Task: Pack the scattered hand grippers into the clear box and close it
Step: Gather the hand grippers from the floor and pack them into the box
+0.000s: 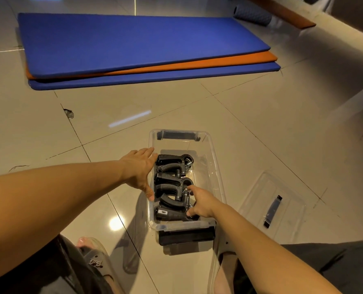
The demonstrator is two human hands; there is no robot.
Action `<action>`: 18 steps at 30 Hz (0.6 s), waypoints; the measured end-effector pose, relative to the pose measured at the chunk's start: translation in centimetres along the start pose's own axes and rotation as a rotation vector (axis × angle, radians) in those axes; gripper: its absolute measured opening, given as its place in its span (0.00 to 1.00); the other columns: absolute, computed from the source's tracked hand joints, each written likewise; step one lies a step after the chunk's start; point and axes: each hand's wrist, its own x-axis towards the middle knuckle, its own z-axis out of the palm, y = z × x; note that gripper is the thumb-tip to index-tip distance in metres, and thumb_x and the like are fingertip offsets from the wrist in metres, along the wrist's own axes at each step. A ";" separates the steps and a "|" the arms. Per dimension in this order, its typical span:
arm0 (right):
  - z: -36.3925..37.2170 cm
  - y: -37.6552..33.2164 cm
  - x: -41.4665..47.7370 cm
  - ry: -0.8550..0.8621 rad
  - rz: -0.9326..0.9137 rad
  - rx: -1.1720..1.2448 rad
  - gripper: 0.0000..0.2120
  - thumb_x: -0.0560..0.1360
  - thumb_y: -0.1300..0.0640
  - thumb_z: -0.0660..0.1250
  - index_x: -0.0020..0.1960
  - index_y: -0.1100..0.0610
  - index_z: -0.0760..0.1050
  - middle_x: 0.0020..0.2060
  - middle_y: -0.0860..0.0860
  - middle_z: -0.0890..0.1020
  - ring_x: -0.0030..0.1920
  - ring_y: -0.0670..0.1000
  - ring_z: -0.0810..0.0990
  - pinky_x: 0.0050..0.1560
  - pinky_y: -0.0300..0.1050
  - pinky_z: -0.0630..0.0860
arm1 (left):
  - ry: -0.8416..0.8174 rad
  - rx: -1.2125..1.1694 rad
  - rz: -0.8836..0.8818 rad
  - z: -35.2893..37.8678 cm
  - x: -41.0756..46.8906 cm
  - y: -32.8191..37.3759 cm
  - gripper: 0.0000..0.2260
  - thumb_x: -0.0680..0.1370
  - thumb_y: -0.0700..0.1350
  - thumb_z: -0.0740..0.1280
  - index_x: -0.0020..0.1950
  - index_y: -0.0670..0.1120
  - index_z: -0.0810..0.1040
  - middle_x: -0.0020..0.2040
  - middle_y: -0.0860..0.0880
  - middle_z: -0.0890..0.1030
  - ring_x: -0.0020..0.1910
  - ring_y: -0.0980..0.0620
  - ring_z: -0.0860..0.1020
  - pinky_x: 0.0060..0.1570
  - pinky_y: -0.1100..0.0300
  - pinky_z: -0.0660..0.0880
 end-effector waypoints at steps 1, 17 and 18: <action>-0.3 -0.2 -0.4 0.006 -0.006 -0.006 0.44 0.69 0.59 0.80 0.78 0.53 0.60 0.72 0.55 0.72 0.66 0.57 0.76 0.64 0.49 0.73 | -0.004 -0.013 -0.007 -0.1 -0.4 0.2 0.65 0.61 0.73 0.73 0.82 0.45 0.40 0.82 0.41 0.41 0.81 0.40 0.44 0.79 0.43 0.48; -4.8 -7.8 -10.8 0.310 -0.236 0.190 0.39 0.71 0.53 0.79 0.77 0.55 0.65 0.69 0.53 0.75 0.58 0.55 0.81 0.60 0.52 0.79 | 0.148 -0.038 -0.139 0.1 -12.9 2.8 0.46 0.68 0.70 0.72 0.79 0.51 0.62 0.77 0.46 0.64 0.74 0.44 0.64 0.70 0.47 0.67; -4.9 -9.1 -11.4 0.328 -0.264 0.201 0.38 0.71 0.52 0.79 0.76 0.55 0.66 0.68 0.52 0.76 0.58 0.54 0.81 0.60 0.51 0.79 | 0.154 -0.041 -0.159 0.2 -14.2 2.8 0.44 0.68 0.69 0.72 0.78 0.51 0.64 0.76 0.46 0.66 0.72 0.44 0.66 0.69 0.48 0.68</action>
